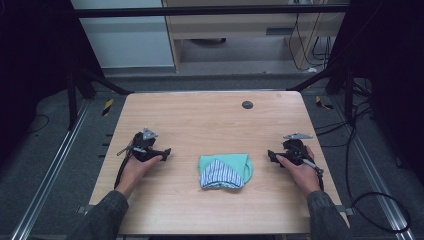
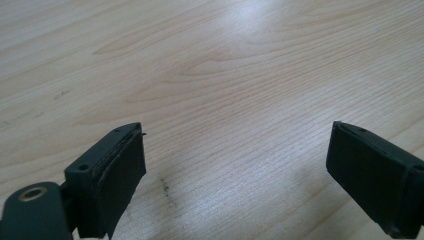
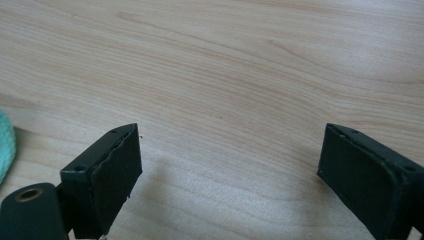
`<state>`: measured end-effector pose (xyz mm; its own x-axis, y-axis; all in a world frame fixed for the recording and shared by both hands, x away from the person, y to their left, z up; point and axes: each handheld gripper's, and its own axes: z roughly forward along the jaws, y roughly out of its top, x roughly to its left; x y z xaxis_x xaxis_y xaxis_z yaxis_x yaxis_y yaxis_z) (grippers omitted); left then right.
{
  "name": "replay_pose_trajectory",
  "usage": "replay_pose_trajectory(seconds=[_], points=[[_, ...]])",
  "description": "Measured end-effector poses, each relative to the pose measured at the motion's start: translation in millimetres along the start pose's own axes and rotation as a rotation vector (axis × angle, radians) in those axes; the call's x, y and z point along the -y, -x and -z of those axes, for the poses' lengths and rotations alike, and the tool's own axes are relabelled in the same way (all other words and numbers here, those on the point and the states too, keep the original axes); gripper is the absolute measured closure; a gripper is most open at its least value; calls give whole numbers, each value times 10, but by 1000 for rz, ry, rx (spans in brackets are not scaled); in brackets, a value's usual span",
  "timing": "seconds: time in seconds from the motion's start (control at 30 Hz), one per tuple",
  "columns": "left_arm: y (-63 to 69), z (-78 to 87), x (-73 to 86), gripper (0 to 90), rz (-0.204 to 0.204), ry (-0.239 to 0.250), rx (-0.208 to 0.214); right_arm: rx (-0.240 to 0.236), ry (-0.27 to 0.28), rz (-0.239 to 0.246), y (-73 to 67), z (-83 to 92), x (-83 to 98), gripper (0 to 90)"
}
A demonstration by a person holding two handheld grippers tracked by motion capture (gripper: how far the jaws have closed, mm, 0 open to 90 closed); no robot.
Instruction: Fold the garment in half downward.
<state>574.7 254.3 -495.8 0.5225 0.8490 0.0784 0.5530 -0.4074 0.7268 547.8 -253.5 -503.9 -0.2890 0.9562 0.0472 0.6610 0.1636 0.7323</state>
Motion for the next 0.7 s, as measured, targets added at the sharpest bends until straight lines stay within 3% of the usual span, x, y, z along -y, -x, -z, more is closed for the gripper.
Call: replay_pose_trajectory(seconds=[0.37, 0.47, 0.53, 0.7], points=[[-57, -123, 42, 48, 67, -11, 13, 63, 9, 14, -28, -105, 4, 67], [-60, -128, 40, 44, 67, -12, 14, 74, 1, -1, -33, -106, 4, 42], [-62, -131, 41, 30, 76, -16, 11, 112, -12, -42, -48, -116, 4, 3], [-50, -126, 46, 1, 89, -29, -11, 147, -11, -75, -88, -106, 18, 3]])
